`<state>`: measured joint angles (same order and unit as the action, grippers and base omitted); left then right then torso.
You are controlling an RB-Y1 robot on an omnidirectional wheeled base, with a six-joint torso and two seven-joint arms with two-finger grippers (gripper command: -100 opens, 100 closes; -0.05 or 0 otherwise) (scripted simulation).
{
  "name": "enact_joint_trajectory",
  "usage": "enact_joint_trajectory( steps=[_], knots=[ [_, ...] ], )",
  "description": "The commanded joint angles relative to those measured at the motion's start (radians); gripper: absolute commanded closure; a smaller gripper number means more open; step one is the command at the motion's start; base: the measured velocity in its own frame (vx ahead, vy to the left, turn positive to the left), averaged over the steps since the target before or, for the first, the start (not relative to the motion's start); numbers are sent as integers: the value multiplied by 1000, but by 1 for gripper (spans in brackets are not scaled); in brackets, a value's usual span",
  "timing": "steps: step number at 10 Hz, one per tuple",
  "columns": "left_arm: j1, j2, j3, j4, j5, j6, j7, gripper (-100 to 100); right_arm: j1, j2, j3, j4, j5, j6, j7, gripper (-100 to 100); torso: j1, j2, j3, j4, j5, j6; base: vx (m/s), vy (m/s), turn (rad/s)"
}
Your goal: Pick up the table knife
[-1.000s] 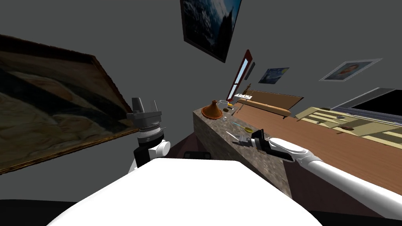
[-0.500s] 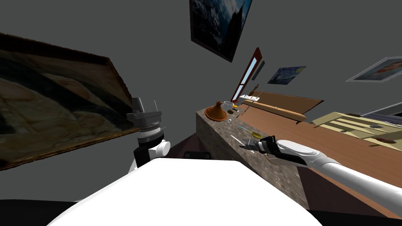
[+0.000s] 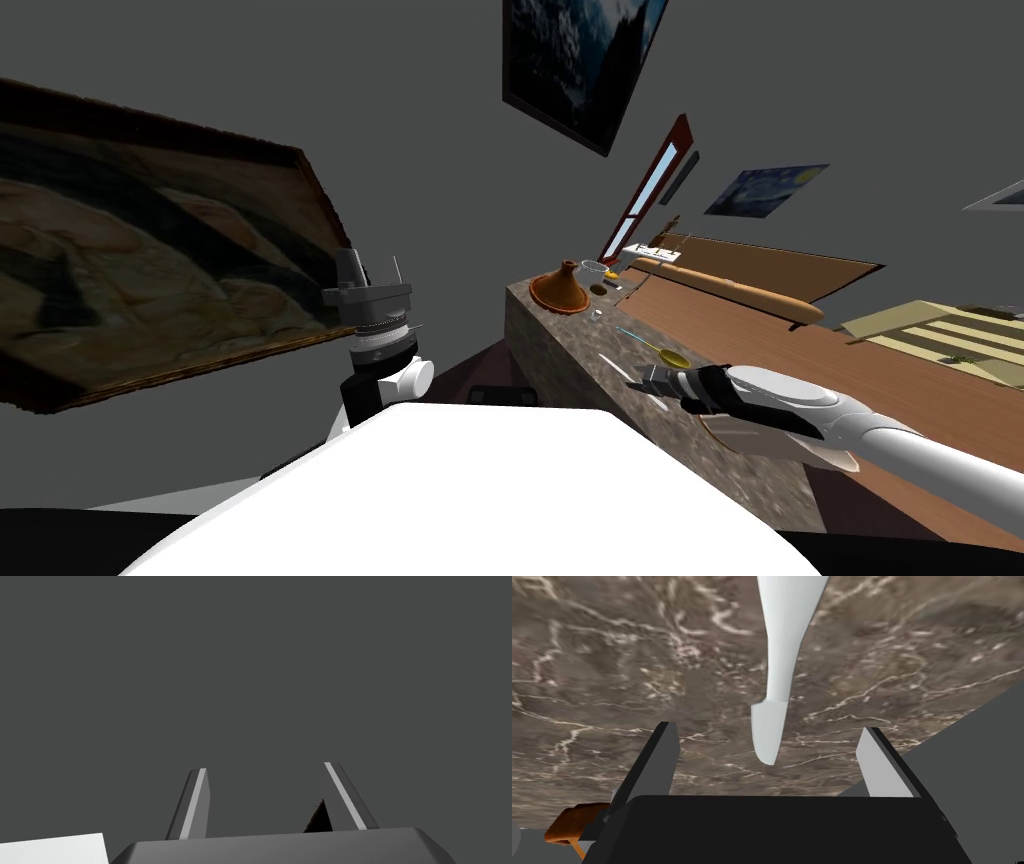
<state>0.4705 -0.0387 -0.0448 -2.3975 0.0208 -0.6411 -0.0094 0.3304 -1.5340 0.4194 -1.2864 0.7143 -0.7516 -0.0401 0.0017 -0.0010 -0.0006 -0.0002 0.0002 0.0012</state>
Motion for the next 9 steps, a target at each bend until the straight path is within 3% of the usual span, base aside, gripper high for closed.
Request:
enact_joint_trajectory(
  steps=[1, 2, 3, 4, 6, 7, 8, 9],
  knots=[
    [0, 0, 0, 0, 0, 0, 0, 0, 30, -15, 4, -5, -8, 18, -1, -100, 0, 0, 0, 0, 0, 0, 20, 10, 64],
    [0, 0, 0, 0, 0, 0, 0, 0, 21, -13, 0, -4, -8, 8, 0, -100, 0, 1, 0, 0, 0, 0, 9, 3, 6],
    [0, 0, 0, 0, 0, 0, 0, 0, 23, -15, 0, -5, -9, 10, 0, 0, -1, 1, 1, 0, 0, 0, 0, 0, 0],
    [0, 0, 0, 0, 0, 0, 0, 0, 25, 15, 8, 9, -3, 24, 12, -100, -1, 2, 1, 0, 0, 0, 20, 3, 98],
    [0, 0, 0, 0, 0, 0, 0, 0, 27, 44, 17, 23, 4, 38, 24, -100, -1, 0, 0, 0, 0, 0, 40, 4, 73],
    [0, 0, 0, 0, 0, 0, 0, 0, 27, 35, 14, 19, 1, 33, 20, -100, -1, -1, 0, 0, 0, 0, 18, 2, 5],
    [0, 0, 0, 0, 0, 0, 0, 0, 26, 37, 15, 21, 2, 34, 21, 100, -1, 0, 0, 0, 0, 0, 0, 0, 0],
    [0, 0, 0, 0, 0, 0, 0, 0, 26, 37, 15, 21, 2, 34, 21, 100, -1, 1, 1, 0, 0, 0, 0, 0, 0]
  ],
)
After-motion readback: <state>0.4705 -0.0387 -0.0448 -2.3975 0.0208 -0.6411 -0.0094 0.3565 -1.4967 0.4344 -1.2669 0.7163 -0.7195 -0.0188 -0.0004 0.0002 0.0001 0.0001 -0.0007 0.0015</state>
